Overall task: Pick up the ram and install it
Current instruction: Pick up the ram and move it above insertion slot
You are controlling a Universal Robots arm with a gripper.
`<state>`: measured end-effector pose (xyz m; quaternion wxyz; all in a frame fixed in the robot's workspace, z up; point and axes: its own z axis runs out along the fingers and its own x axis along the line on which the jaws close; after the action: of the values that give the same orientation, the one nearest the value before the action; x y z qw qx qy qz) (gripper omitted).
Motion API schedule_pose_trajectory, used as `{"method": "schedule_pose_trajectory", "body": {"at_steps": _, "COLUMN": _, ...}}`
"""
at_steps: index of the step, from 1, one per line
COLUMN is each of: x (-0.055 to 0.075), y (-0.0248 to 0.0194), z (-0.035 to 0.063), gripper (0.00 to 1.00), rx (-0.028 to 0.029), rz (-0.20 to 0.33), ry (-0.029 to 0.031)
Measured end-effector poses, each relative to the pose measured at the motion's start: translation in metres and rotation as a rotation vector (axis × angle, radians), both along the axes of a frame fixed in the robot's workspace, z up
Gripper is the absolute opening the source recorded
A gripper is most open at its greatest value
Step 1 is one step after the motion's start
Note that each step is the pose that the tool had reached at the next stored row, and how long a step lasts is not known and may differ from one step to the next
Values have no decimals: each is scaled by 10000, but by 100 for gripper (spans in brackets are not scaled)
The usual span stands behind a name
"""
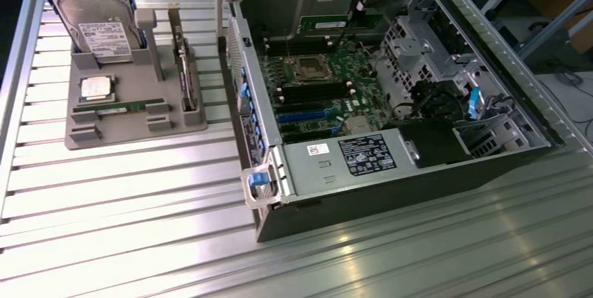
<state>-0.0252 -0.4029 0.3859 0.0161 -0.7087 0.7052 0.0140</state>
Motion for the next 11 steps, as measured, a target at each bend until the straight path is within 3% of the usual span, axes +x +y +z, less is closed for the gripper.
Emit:
{"method": "schedule_pose_trajectory", "body": {"at_steps": 9, "x": 0, "y": 0, "z": -12, "gripper": 12, "rx": 5, "rz": 0, "ry": -2}}
{"method": "schedule_pose_trajectory", "body": {"at_steps": 11, "x": 0, "y": 0, "z": -72, "gripper": 12, "rx": 3, "rz": 0, "ry": -1}}
